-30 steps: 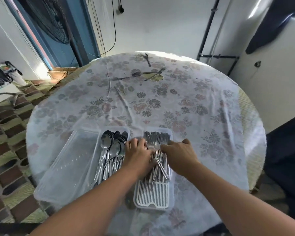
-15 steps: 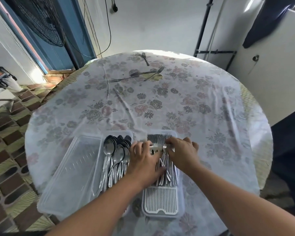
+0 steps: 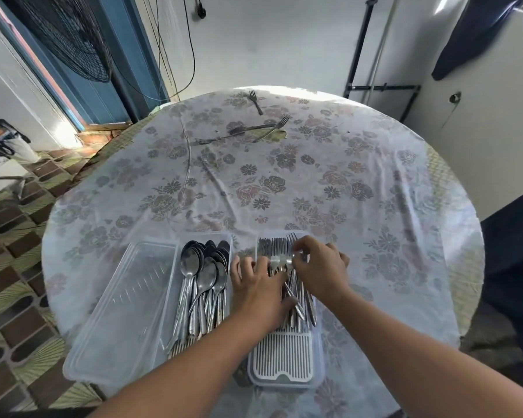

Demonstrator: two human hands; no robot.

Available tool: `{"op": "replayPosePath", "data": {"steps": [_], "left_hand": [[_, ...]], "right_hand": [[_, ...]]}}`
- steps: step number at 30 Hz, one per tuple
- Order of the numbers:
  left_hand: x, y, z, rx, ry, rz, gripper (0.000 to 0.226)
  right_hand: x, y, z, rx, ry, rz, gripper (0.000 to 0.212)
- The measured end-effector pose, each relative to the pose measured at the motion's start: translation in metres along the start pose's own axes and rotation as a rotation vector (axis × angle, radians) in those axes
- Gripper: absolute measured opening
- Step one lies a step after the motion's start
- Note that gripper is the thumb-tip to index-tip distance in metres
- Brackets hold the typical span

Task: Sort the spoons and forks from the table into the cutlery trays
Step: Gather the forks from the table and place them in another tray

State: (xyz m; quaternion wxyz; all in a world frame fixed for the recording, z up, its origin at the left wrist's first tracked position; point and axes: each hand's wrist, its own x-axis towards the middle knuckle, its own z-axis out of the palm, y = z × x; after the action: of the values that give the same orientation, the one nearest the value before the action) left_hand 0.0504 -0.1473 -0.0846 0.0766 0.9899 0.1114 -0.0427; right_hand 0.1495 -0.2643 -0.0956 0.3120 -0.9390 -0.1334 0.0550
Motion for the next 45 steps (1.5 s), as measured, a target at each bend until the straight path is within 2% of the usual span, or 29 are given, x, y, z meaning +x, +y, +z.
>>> {"op": "replayPosePath", "data": {"steps": [7, 11, 15, 23, 27, 32, 35, 37, 41, 45], "left_hand": [[0.004, -0.004, -0.007, 0.097, -0.05, 0.08, 0.046], [0.006, -0.018, -0.009, 0.174, -0.092, 0.153, 0.057], [0.007, -0.024, -0.012, 0.218, -0.065, 0.164, 0.076], [0.008, -0.021, -0.007, 0.204, -0.013, 0.125, 0.071], [0.012, -0.022, -0.003, 0.196, -0.009, 0.113, 0.063], [0.015, -0.016, -0.001, 0.13, -0.059, 0.052, 0.062], [0.014, -0.017, 0.001, 0.019, -0.042, 0.038, 0.054], [0.012, -0.02, 0.0, -0.076, 0.007, 0.022, 0.048], [0.012, -0.027, -0.007, -0.243, 0.15, -0.083, 0.032], [0.015, -0.029, -0.015, -0.402, 0.348, -0.212, 0.018]], "right_hand": [[-0.002, -0.005, 0.003, -0.14, -0.047, -0.027, 0.021], [-0.007, -0.001, 0.005, -0.281, -0.059, -0.104, 0.025], [-0.013, 0.002, 0.008, -0.417, -0.079, -0.164, 0.027], [-0.015, 0.005, 0.008, -0.541, -0.047, -0.145, 0.046], [-0.017, 0.001, 0.01, -0.485, -0.01, -0.202, 0.037], [-0.014, -0.002, 0.015, -0.544, -0.121, -0.207, 0.042], [-0.008, -0.008, 0.012, -0.569, -0.146, -0.209, 0.04], [-0.009, -0.006, 0.011, -0.527, -0.144, -0.195, 0.04], [-0.018, -0.01, 0.005, -0.306, -0.024, -0.157, 0.038], [-0.015, -0.02, 0.004, 0.014, -0.058, -0.107, 0.034]]}}
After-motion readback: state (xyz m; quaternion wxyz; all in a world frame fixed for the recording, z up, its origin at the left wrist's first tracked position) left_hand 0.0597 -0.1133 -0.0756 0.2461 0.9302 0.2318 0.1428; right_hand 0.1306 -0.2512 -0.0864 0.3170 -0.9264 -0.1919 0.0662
